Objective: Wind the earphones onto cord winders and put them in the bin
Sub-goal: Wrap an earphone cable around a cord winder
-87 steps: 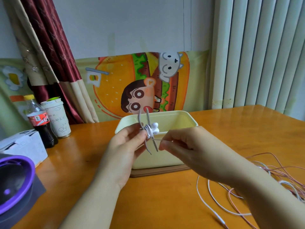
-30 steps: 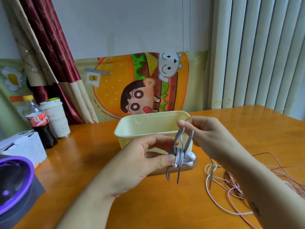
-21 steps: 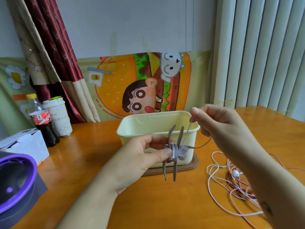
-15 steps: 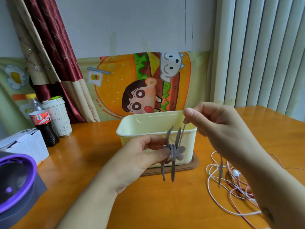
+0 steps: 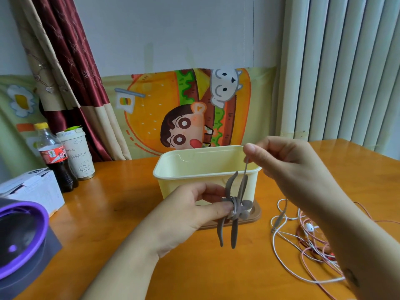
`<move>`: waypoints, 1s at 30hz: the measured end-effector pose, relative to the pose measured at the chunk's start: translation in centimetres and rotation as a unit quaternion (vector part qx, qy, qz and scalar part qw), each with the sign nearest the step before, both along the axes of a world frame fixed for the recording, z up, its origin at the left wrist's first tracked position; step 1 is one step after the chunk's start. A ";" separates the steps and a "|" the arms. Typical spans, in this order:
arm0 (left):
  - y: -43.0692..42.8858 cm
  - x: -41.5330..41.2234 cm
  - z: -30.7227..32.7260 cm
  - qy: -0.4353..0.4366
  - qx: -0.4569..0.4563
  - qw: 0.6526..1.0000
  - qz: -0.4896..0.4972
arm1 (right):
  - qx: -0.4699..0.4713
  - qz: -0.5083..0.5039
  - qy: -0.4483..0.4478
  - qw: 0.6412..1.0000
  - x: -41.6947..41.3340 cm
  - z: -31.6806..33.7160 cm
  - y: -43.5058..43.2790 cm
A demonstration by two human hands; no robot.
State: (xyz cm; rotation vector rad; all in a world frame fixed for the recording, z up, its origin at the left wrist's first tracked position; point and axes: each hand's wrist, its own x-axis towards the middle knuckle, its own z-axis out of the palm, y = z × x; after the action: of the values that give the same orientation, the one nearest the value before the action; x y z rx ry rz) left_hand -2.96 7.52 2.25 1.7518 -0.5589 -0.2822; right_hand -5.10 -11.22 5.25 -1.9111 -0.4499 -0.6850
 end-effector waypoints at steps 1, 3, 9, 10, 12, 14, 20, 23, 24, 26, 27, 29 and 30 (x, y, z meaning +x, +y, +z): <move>0.0 -0.1 0.1 -0.001 -0.005 1.000 -0.011 | 0.005 -0.004 0.007 1.000 0.2 -0.1 -0.2; 0.0 -0.2 0.1 0.003 -0.017 0.999 -0.030 | 0.015 -0.010 0.023 1.000 0.6 -0.5 -0.6; -0.1 -0.6 0.4 -0.037 -0.032 0.997 -0.052 | 0.065 0.015 0.098 0.993 2.1 -2.1 -0.6; -0.2 -0.6 0.5 -0.042 -0.041 0.997 -0.051 | 0.070 0.025 0.112 0.991 2.4 -2.5 -0.4; -0.1 -0.5 0.5 -0.053 -0.063 0.996 -0.042 | 0.070 0.050 0.148 0.985 2.9 -3.3 -0.1; 0.0 -0.1 0.4 -0.056 -0.097 0.994 -0.021 | 0.066 0.074 0.186 0.978 2.9 -3.9 0.3; 0.2 1.0 -0.3 0.033 -0.236 0.968 0.076 | -0.009 0.062 0.204 0.977 2.7 -5.0 1.9; 0.7 1.6 -0.2 0.059 -0.289 0.950 0.102 | -0.102 0.064 0.189 0.975 2.3 -4.9 2.3; 0.9 1.8 -0.2 0.064 -0.303 0.944 0.113 | -0.119 0.062 0.186 0.973 2.1 -4.8 2.4; 1.2 2.1 -0.3 0.065 -0.316 0.938 0.128 | -0.142 0.060 0.169 0.974 1.7 -4.3 2.4; 1.2 2.2 -0.4 0.063 -0.314 0.938 0.134 | -0.155 0.059 0.157 0.974 1.4 -3.9 2.4; 1.3 2.3 -0.6 0.046 -0.280 0.948 0.145 | -0.178 0.053 0.127 0.974 0.8 -3.1 2.4; 1.3 2.3 -0.8 0.032 -0.251 0.955 0.153 | -0.185 0.047 0.109 0.975 0.6 -2.7 2.4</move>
State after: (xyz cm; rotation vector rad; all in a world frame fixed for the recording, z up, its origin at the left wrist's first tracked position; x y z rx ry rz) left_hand -0.62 8.80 1.47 1.3019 -0.2723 0.0242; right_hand -4.53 -8.85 2.57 -2.2696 -0.5531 -0.3374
